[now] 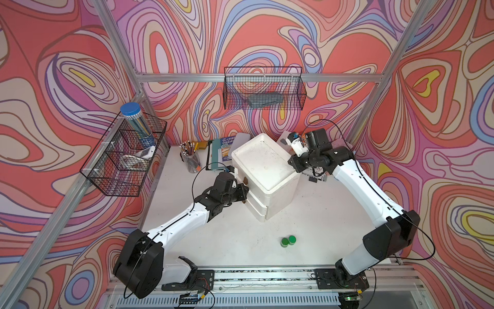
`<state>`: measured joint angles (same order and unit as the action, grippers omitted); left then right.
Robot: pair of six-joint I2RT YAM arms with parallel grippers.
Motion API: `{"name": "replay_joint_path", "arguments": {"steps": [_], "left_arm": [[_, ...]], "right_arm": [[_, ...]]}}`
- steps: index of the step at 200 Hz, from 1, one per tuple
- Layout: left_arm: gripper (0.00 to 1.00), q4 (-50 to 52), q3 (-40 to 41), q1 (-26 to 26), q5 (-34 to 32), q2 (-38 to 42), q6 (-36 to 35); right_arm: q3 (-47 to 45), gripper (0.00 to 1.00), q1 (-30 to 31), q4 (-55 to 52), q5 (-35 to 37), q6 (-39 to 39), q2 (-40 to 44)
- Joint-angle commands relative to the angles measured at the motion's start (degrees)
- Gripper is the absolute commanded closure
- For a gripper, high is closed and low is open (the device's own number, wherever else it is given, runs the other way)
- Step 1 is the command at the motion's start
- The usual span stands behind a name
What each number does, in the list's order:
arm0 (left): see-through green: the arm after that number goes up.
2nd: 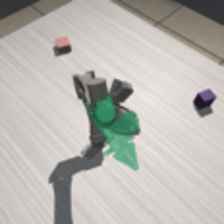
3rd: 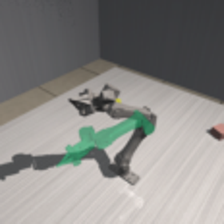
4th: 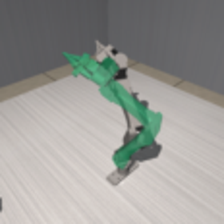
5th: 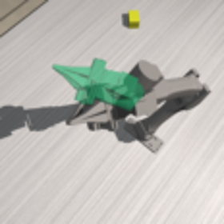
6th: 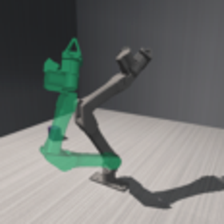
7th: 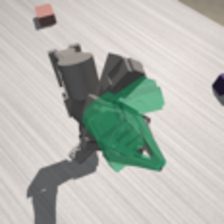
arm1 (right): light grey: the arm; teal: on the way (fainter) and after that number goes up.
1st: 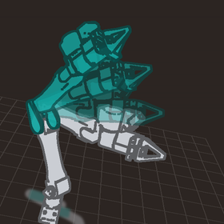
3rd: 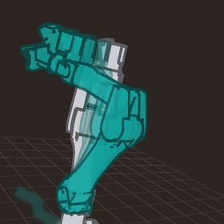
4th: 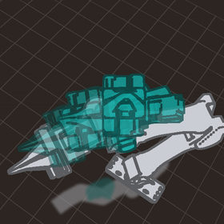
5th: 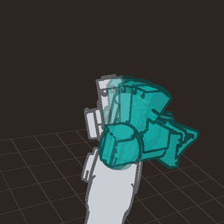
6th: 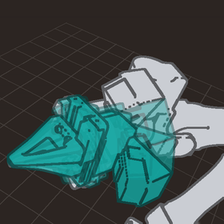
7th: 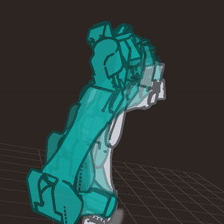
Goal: Put the paint cans in the drawer according to color
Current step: Close the drawer in the storage box.
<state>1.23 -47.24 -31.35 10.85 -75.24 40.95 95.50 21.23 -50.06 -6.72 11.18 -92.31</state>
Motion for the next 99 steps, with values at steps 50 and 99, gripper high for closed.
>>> {"name": "replay_joint_path", "arguments": {"steps": [50, 99], "left_arm": [[0.9, 6.27, 10.72, 0.63, -12.17, 13.84, -3.57], [0.89, -5.42, 10.47, 0.94, -2.67, 7.08, -4.91]], "right_arm": [[-2.25, 0.88, 2.42, 2.34, -2.55, -1.53, -1.41], [-2.48, 0.88, 2.41, 2.36, -2.58, -1.44, -1.6]]}}
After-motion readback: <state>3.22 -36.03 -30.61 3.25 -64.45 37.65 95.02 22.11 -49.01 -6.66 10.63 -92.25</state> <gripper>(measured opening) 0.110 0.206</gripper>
